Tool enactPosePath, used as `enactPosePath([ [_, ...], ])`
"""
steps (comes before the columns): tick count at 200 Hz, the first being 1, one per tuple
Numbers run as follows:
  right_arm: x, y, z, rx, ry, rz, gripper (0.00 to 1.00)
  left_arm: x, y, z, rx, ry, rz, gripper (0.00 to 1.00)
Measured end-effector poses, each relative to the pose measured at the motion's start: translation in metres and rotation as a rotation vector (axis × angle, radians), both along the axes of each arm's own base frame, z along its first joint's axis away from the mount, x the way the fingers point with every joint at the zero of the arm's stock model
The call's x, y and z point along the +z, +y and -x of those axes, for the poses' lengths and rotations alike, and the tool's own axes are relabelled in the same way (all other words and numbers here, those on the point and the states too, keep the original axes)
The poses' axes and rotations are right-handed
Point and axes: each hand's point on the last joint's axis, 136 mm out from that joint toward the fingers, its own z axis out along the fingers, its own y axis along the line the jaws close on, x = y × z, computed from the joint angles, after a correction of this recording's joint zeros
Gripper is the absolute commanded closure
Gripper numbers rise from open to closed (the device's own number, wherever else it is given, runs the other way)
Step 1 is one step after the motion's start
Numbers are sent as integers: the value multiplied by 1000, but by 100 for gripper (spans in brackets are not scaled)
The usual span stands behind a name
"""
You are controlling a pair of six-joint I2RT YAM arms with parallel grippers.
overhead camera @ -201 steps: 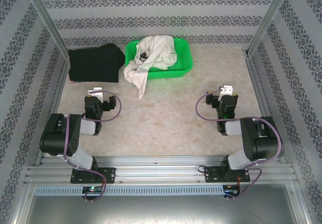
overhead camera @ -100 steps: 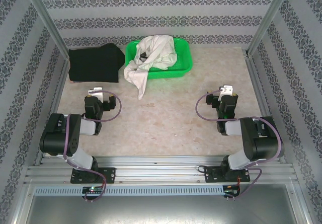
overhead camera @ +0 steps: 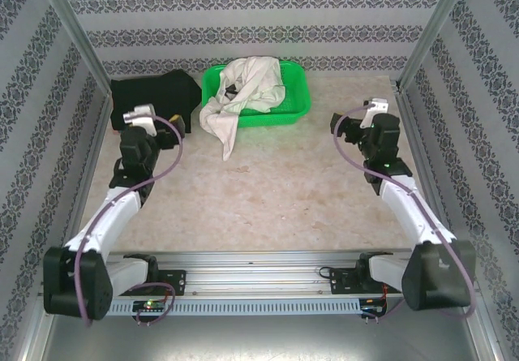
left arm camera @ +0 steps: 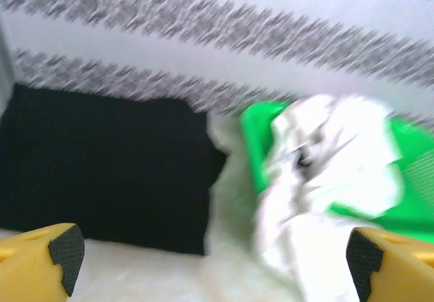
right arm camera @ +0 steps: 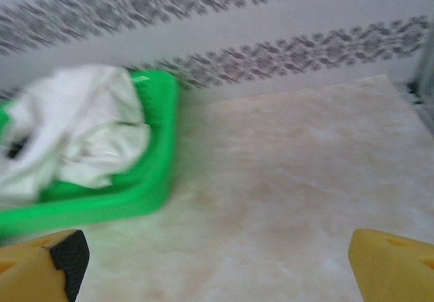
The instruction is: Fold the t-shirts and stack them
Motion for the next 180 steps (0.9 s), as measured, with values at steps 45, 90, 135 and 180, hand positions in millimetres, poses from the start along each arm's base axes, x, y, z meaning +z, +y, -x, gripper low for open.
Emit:
enactPosePath([
  [45, -29, 47, -17, 168, 320, -271, 2, 20, -49, -27, -108, 256, 195, 0],
  [90, -64, 76, -40, 239, 538, -437, 2, -48, -84, -61, -166, 603, 300, 0],
  [135, -78, 94, -70, 284, 602, -513, 3, -91, -88, -88, -131, 787, 293, 5],
  [180, -101, 104, -87, 290, 660, -532, 4, -107, -83, -111, -89, 835, 256, 8],
])
